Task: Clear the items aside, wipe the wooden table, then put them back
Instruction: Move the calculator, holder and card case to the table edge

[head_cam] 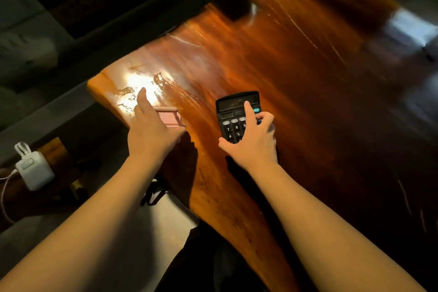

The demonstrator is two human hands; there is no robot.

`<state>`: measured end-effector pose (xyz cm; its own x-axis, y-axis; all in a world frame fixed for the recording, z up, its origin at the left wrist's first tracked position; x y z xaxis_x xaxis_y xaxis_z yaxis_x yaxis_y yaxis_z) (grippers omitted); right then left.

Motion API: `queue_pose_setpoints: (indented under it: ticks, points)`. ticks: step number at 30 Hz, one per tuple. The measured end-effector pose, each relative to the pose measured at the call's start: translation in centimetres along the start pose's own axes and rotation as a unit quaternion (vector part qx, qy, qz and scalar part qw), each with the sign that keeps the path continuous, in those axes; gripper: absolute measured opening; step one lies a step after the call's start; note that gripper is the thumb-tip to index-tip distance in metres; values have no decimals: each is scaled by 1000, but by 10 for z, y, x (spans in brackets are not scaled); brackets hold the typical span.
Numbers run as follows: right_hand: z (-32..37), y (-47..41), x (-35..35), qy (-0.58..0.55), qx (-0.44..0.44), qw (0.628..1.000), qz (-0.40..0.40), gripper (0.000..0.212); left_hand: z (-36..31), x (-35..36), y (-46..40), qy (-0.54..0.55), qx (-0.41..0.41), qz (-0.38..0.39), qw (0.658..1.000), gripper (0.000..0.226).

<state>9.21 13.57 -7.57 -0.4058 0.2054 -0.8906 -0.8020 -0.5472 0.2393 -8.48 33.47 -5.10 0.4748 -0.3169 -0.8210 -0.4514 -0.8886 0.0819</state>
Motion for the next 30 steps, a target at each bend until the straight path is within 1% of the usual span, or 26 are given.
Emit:
queue_pose_setpoints:
  ticks: [7,16,21,25,27,30]
  points:
    - [52,-7,36,12,-37,999,24,110,23,-20,-22,5,-21,-33,999,131]
    - [97,-2,69,24,-87,995,38,106,32,-24,-26,4,-34,-51,998,126]
    - [101,1,80,61,-86,994,30,102,33,-24,-21,6,-33,-53,998,123]
    - [98,2,85,74,-78,994,28,103,37,-29,-15,6,-37,-55,998,122]
    - [96,3,87,72,-74,994,34,105,39,-34,-11,6,-31,-55,998,121]
    - [94,4,87,48,-73,995,48,110,39,-43,-3,-8,-27,-63,998,114]
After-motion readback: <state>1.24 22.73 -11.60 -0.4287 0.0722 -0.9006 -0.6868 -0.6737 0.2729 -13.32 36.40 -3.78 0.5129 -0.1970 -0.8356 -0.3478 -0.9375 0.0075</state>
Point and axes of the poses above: each hand's wrist, its own y-axis away from the middle knuckle, its own x-axis out of the palm, z = x × y, the point moved 8 cm from there along -y, towards the middle knuckle, and after that the axes turned 3 degrees about x, right-handed, at the moved point
